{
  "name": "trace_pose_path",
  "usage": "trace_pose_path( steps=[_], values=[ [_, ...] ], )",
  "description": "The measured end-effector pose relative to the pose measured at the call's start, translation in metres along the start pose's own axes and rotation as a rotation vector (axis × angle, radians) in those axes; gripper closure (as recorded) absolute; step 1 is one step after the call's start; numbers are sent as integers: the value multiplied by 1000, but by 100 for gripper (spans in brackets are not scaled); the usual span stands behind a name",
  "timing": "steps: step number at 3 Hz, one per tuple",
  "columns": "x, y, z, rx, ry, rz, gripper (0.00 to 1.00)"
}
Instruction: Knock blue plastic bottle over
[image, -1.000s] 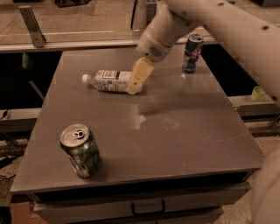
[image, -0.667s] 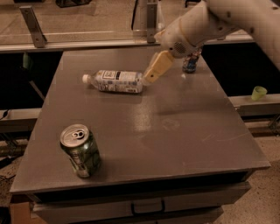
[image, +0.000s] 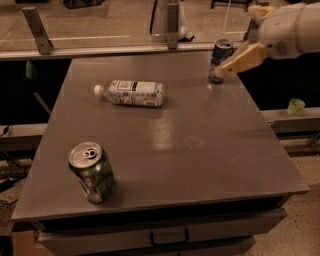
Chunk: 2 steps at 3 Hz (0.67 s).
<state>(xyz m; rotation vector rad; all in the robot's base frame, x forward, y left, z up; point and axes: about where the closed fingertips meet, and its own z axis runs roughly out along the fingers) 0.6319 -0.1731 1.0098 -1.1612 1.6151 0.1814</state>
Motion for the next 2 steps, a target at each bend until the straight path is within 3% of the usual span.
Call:
trace_pose_path(
  steps=[1,2],
  values=[
    [3,-33,-72,201,-93,-21,0],
    [22,-44,-120,286,-72,-29,0]
  ],
)
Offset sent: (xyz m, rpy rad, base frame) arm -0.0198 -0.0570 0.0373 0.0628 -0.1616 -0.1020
